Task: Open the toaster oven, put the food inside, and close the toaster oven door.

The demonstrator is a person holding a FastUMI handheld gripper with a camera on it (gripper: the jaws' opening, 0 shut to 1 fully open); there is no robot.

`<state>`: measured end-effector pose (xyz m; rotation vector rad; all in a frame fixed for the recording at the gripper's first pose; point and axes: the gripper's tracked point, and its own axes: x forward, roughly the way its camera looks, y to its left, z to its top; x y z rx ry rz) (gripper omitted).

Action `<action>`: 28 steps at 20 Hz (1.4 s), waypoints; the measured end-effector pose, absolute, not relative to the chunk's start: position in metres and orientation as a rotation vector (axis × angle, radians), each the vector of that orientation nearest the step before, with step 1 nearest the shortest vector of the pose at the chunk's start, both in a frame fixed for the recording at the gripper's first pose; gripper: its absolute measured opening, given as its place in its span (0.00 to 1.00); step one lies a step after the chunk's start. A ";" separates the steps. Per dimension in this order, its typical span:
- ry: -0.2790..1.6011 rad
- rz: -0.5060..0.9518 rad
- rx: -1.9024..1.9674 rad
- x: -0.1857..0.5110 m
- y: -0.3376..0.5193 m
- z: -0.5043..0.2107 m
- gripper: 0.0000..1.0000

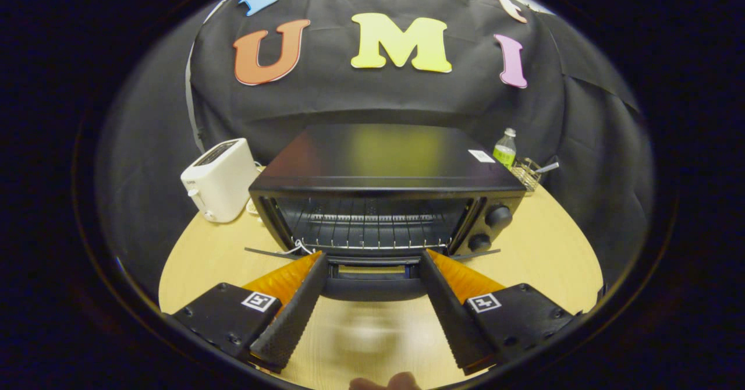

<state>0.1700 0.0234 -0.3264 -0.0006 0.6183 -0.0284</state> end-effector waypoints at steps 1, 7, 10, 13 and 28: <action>0.630 -0.026 -0.006 0.164 0.023 -0.331 1.00; 0.765 -0.002 0.019 0.125 0.021 -0.377 1.00; 0.794 -0.006 0.047 0.110 0.018 -0.377 1.00; 0.750 0.008 0.018 0.097 0.009 -0.348 1.00; 1.061 0.472 0.387 -0.014 0.110 -0.304 1.00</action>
